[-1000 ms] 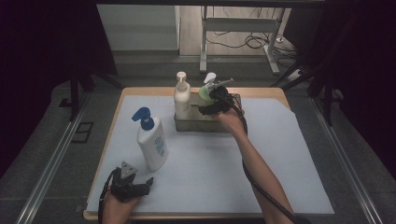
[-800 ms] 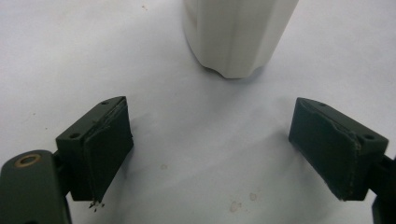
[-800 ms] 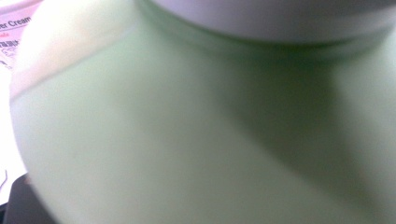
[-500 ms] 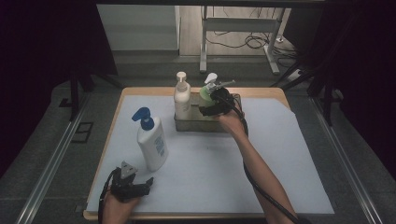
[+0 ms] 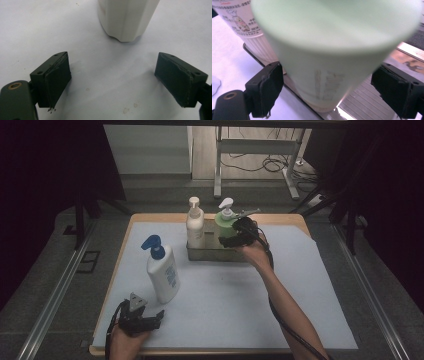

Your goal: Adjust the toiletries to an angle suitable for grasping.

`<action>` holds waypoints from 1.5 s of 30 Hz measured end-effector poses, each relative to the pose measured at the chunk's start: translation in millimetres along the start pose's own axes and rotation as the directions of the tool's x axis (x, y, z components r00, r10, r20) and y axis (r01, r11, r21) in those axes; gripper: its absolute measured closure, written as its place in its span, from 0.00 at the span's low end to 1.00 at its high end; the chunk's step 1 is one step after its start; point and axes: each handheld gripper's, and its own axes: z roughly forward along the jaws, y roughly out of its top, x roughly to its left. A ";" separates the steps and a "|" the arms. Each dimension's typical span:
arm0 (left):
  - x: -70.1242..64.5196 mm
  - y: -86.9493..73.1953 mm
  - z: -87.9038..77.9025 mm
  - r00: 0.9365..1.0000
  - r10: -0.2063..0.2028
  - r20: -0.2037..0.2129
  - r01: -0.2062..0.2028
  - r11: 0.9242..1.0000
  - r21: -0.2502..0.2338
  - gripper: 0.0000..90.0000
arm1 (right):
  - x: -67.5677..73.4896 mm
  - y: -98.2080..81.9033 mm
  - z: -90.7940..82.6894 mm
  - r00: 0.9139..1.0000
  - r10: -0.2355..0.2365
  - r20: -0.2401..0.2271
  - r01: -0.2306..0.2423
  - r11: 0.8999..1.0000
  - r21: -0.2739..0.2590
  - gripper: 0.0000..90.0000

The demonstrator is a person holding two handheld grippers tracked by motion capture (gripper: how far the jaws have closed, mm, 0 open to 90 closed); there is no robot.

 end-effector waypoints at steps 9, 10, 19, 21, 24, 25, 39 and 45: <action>-0.1 0.0 0.0 1.000 -0.001 0.001 0.001 1.000 0.000 0.14 | -3.8 -13.4 -13.9 1.000 0.008 -0.016 -0.008 1.000 -0.010 0.14; -0.1 0.0 0.0 1.000 0.000 0.001 0.000 1.000 0.000 0.14 | -4.3 -15.2 -15.2 1.000 0.011 -0.021 -0.011 1.000 -0.012 0.15; -0.3 0.0 0.0 1.000 -0.001 -0.001 0.001 1.000 0.000 0.14 | -12.2 -29.7 -28.9 0.999 0.016 -0.028 -0.016 1.000 -0.011 0.39; -0.3 0.0 0.0 1.000 -0.001 -0.001 0.001 1.000 0.000 0.14 | -15.5 -33.1 -30.7 1.000 0.020 -0.017 -0.020 1.000 -0.006 0.46; -0.3 0.0 0.0 1.000 -0.001 -0.001 0.001 1.000 0.000 0.14 | -19.6 -36.8 -31.3 1.000 0.027 -0.004 -0.027 1.000 0.001 0.56; -0.2 0.0 0.0 1.000 -0.001 -0.001 0.001 1.000 0.000 0.14 | -21.4 -38.0 -30.8 1.000 0.029 0.009 -0.029 1.000 0.003 0.60; -0.1 0.0 0.0 1.000 0.000 -0.001 0.000 1.000 0.000 0.14 | -29.9 -35.2 -1.1 0.992 0.089 0.091 -0.091 0.996 0.016 1.00; -0.1 0.0 -0.1 1.000 0.000 -0.001 0.000 1.000 0.001 0.14 | -27.9 -30.8 13.6 0.990 0.093 0.108 -0.096 0.995 0.023 1.00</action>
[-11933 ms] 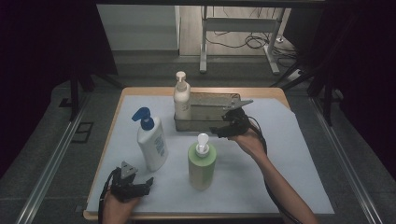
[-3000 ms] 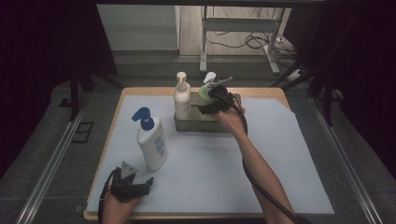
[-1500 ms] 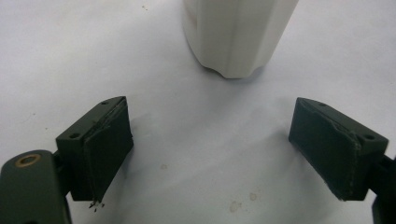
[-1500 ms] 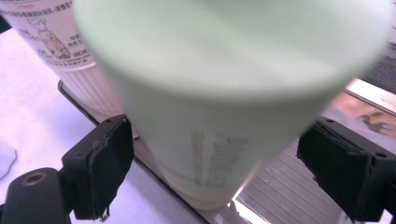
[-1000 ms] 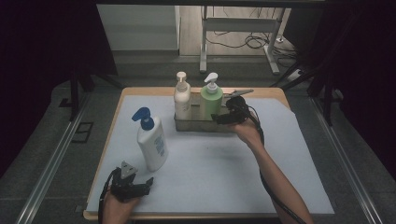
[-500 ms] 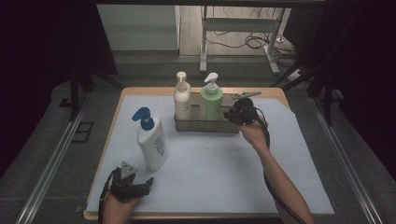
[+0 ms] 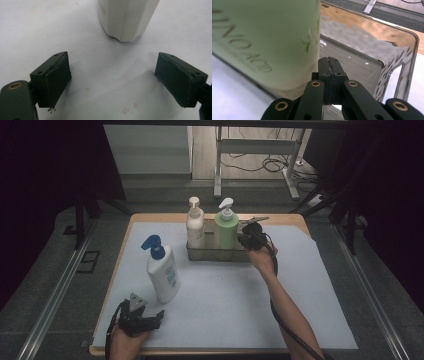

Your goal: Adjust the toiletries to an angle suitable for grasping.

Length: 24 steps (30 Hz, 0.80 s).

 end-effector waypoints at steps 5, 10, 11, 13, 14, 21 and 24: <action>0.0 0.0 0.0 1.000 0.000 0.000 0.000 1.000 0.000 0.14 | -2.2 4.1 5.6 1.000 0.021 -0.023 -0.021 1.000 -0.004 1.00; 0.2 0.1 0.0 1.000 0.002 0.000 -0.002 1.000 0.002 0.14 | -4.1 4.7 8.6 0.999 0.034 -0.036 -0.034 0.999 0.007 1.00; 0.0 0.1 0.1 1.000 0.000 0.000 0.000 1.000 0.001 0.14 | -4.0 4.7 8.9 0.999 0.034 -0.037 -0.034 0.999 0.007 1.00; 0.0 0.1 0.1 1.000 0.000 0.000 0.000 1.000 0.000 0.14 | -3.2 4.7 9.4 0.998 0.036 -0.046 -0.035 0.999 0.011 1.00; 0.0 0.1 0.0 1.000 0.000 0.000 0.000 1.000 0.000 0.14 | -2.1 4.6 10.1 0.998 0.036 -0.050 -0.036 0.999 0.011 1.00; 0.0 0.1 0.1 1.000 0.000 0.000 0.000 1.000 0.000 0.14 | 6.3 5.2 13.6 0.998 0.022 -0.066 -0.021 1.000 0.011 0.99; 0.0 0.1 0.1 1.000 0.000 0.000 0.000 1.000 0.001 0.14 | 10.2 5.5 14.9 0.997 0.013 -0.071 -0.012 1.000 0.013 0.98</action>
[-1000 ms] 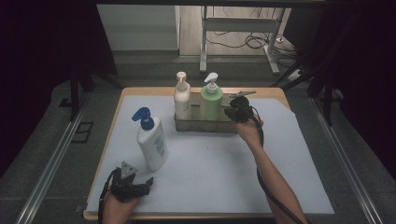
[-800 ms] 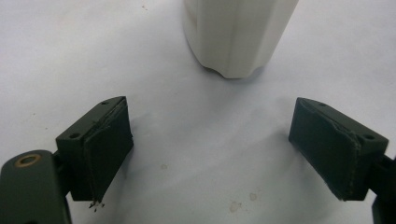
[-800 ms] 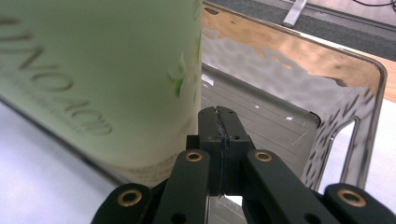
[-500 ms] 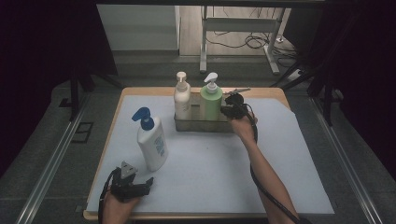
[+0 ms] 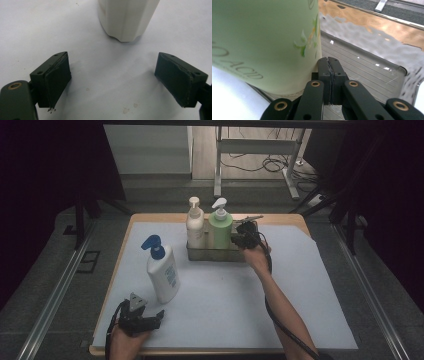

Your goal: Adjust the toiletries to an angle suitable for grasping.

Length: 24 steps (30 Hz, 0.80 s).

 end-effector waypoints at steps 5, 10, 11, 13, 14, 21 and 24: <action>0.0 0.0 0.0 1.000 0.000 0.000 0.000 1.000 0.000 0.14 | 4.8 0.3 1.8 1.000 -0.002 -0.009 0.002 1.000 0.007 0.98; 0.0 0.0 0.0 1.000 0.000 0.000 0.000 1.000 0.000 0.14 | 9.8 1.1 3.6 1.000 -0.012 -0.017 0.012 1.000 0.007 0.98; 0.0 0.0 0.0 1.000 0.000 0.000 0.000 1.000 0.000 0.14 | 11.3 1.2 4.4 1.000 -0.014 -0.020 0.014 1.000 0.005 0.98; 0.0 0.0 0.0 1.000 0.000 0.000 0.000 1.000 0.000 0.14 | 13.2 1.3 4.8 1.000 -0.018 -0.014 0.018 1.000 0.003 0.99; 0.0 0.0 0.0 1.000 0.000 0.000 0.000 1.000 0.000 0.14 | 13.5 1.4 4.7 1.000 -0.016 -0.012 0.016 1.000 0.004 0.99; 0.0 0.2 0.1 1.000 0.000 0.000 0.000 1.000 0.001 0.14 | 15.4 0.5 4.4 1.000 0.003 -0.007 -0.003 1.000 -0.004 1.00; 0.0 0.2 0.1 1.000 0.000 0.000 0.000 1.000 0.001 0.14 | 15.4 -0.1 4.4 1.000 0.007 -0.006 -0.007 1.000 -0.005 1.00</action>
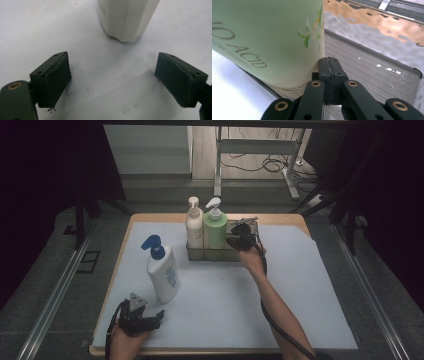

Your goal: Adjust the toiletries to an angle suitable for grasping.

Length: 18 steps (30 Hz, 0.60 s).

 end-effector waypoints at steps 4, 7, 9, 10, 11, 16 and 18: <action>0.0 -0.1 0.0 1.000 0.000 0.000 0.000 1.000 0.000 0.14 | -0.5 -0.6 0.1 1.000 -0.006 0.007 0.006 1.000 0.000 0.97; -0.1 -0.1 0.0 1.000 0.000 0.000 0.000 1.000 -0.001 0.14 | -1.5 -0.9 -1.4 1.000 -0.019 0.018 0.019 1.000 0.010 0.90; -0.1 -0.1 0.0 1.000 0.000 0.000 0.000 1.000 -0.001 0.14 | -2.6 -1.7 -3.3 1.000 -0.025 0.011 0.024 1.000 0.012 0.87; -0.1 -0.1 0.0 1.000 0.000 0.000 0.000 1.000 -0.001 0.14 | -3.7 -2.3 -4.7 0.999 -0.032 0.017 0.032 0.999 0.012 0.86; -0.1 -0.1 0.0 1.000 0.000 0.000 0.000 1.000 -0.001 0.14 | -4.0 -2.5 -5.3 0.999 -0.034 0.019 0.034 0.999 0.013 0.86; -0.1 -0.1 0.0 1.000 0.000 0.000 0.000 1.000 -0.001 0.14 | -8.3 -4.0 -13.8 0.999 -0.039 0.030 0.039 0.999 0.001 0.79; -0.1 -0.1 0.0 1.000 0.000 0.000 0.000 1.000 -0.001 0.14 | -10.0 -4.6 -19.0 0.999 -0.043 0.028 0.043 0.999 -0.007 0.72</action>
